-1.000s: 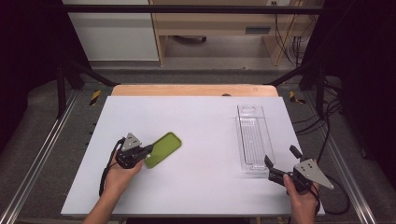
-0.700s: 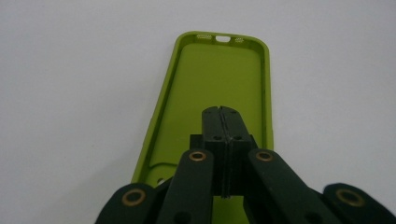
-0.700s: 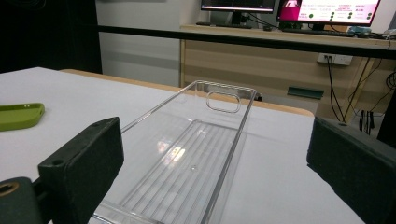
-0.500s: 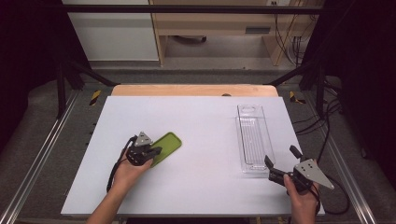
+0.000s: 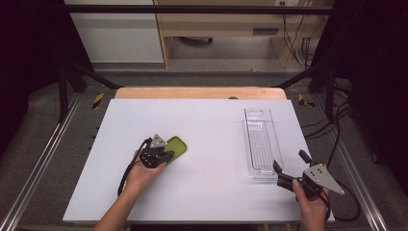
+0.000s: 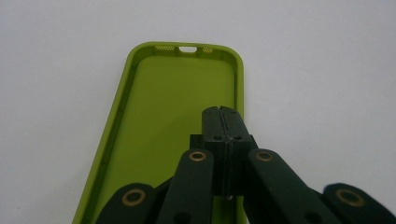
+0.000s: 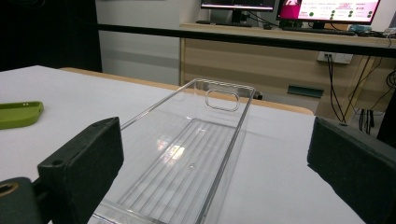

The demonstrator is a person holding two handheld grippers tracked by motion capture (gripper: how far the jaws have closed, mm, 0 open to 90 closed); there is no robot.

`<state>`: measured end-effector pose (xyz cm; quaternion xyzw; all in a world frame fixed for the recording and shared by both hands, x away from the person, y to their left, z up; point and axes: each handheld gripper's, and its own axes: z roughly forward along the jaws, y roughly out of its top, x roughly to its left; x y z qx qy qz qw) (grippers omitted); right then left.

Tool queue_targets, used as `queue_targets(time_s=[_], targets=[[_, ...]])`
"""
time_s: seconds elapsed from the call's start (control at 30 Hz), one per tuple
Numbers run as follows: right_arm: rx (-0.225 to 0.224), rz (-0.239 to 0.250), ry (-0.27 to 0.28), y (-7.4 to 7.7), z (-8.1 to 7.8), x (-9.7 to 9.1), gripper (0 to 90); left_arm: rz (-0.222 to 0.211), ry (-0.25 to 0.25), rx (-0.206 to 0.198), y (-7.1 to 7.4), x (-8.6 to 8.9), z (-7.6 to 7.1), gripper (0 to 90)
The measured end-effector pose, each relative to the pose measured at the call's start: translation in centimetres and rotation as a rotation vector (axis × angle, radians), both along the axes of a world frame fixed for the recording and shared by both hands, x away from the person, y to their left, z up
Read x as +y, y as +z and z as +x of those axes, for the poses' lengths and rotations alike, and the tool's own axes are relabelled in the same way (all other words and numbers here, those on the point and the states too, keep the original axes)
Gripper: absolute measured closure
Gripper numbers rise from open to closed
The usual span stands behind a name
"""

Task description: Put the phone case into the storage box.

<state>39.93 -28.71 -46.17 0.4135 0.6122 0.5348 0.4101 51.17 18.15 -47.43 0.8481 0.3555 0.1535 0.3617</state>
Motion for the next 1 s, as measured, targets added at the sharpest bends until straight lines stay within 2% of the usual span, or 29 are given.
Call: queue_targets(time_s=[0.23,0.4,0.67,1.0], targets=[[0.003,-0.001,0.002,0.0,0.0,0.0,4.3,0.001,-0.013,0.008,0.0,-0.3,0.2,90.0],[0.008,0.001,0.005,-0.1,0.1,0.0,4.3,-0.007,-0.045,0.017,0.0,-0.8,-0.4,90.0],[0.010,-0.003,0.009,-0.1,0.1,0.1,4.3,-0.033,-0.079,0.030,-0.1,-2.6,-2.5,90.0],[0.012,-0.005,0.015,-0.2,0.2,0.2,4.3,-0.042,-0.145,0.042,-0.2,-5.3,-5.2,90.0]])
